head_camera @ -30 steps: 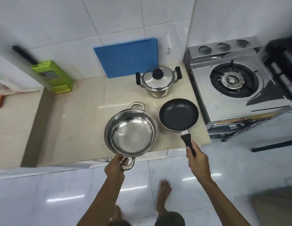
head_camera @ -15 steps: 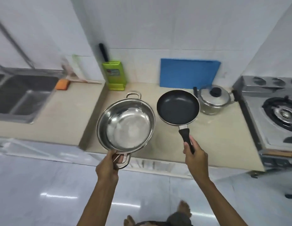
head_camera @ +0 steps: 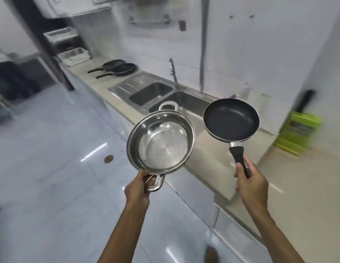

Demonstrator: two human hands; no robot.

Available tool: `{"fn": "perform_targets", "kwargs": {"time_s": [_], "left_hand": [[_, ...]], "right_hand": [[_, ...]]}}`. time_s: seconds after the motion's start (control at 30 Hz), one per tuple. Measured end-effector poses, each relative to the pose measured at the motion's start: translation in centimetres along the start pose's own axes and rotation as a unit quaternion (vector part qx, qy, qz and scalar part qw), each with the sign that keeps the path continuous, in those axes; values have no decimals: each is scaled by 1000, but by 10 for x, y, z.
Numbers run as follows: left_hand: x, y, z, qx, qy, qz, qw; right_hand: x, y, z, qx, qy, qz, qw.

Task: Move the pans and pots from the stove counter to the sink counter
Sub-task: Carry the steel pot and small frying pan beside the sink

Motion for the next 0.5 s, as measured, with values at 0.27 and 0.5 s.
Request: {"fn": "perform_targets", "kwargs": {"time_s": [0.27, 0.5], "left_hand": [[-153, 106, 48, 78, 116, -35, 990], [-282, 192, 44, 93, 169, -39, 980]], "right_hand": [[-96, -21, -241, -12, -145, 8, 989], [-189, -39, -423, -4, -203, -14, 979]]}}
Point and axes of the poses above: each hand's wrist, its own x-axis away from the middle knuckle, its own z-axis out of the back of the hand, y = z × x, the point moved 9 cm from there along -x, towards the middle knuckle, and after that the axes turned 4 degrees about -x, right-handed, at the moved point
